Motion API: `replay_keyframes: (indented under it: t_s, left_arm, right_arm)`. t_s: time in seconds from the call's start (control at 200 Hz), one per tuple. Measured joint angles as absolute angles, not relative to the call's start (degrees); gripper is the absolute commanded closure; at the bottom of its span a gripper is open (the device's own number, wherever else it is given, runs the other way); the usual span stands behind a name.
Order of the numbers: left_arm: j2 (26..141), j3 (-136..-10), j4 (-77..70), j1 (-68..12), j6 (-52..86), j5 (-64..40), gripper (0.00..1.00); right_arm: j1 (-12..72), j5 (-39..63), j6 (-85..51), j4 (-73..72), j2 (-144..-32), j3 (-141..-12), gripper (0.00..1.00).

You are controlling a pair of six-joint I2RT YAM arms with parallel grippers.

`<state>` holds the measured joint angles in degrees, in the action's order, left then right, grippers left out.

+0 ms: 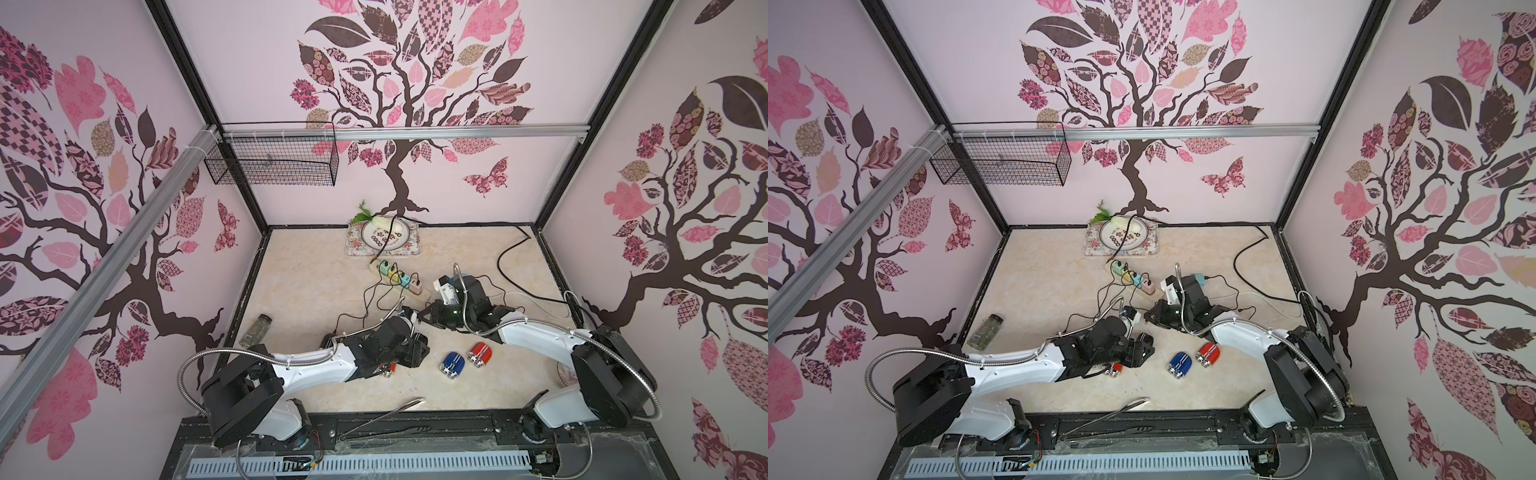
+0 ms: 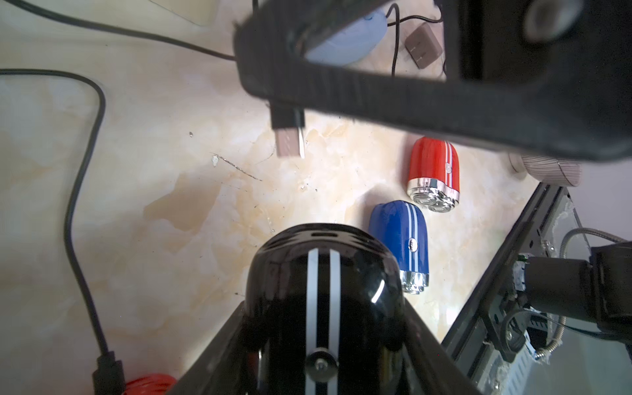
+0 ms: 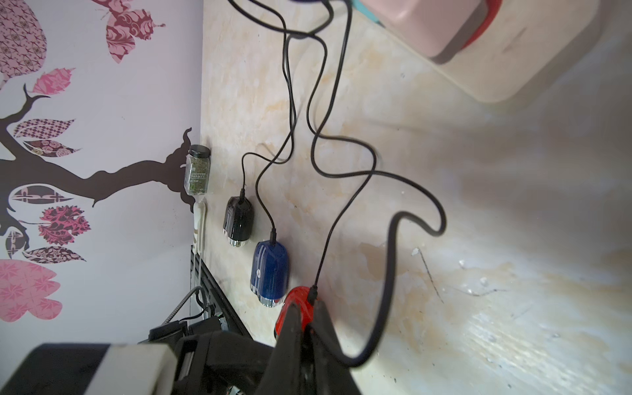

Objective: Unplug the electric shaver
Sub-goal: Remove the charging cable from the electric shaver.

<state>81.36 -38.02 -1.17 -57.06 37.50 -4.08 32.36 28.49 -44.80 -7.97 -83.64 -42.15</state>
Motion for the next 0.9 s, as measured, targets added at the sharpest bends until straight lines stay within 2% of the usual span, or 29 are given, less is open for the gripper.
replay_keyframes:
  t_s: [0.555, 0.895]
  left_arm:
    - [81.5, -38.2, 2.9, -57.1, 36.8, -4.1, 1.00]
    - [85.9, -41.0, 7.2, -58.1, 35.7, -2.3, 1.00]
  right_arm:
    - [28.6, 27.2, -42.0, -4.5, -83.7, -41.9, 0.92]
    - [28.1, 24.6, -40.4, -2.0, -81.5, -38.3, 0.92]
